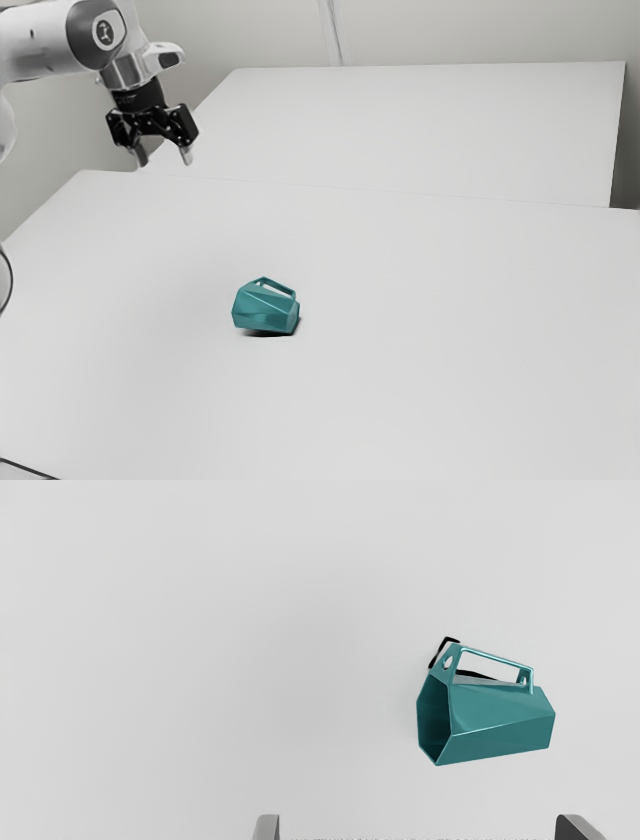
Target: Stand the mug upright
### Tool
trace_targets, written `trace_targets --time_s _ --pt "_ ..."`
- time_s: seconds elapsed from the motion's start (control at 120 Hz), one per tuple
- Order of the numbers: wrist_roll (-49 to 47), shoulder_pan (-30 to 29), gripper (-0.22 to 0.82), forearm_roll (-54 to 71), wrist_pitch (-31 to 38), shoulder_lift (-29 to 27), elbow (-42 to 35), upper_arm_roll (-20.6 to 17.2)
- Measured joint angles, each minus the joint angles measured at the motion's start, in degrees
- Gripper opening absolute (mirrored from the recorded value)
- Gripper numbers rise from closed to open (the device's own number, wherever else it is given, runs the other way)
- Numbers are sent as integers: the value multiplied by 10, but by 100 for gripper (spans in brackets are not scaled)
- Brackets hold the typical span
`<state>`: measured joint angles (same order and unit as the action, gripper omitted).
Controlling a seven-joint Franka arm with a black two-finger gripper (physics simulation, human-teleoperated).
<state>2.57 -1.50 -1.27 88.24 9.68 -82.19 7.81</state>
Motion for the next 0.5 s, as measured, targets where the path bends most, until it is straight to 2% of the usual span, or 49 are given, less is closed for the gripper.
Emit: trace_targets --time_s 0.192,0.258,0.317,0.5 --pt "9 0 60 -5 15 -3 -23 15" --pt "16 -7 60 -90 43 -15 -100 54" --pt "31 -20 60 -177 72 -21 -168 75" --pt "120 -28 60 -358 166 -22 -323 91"
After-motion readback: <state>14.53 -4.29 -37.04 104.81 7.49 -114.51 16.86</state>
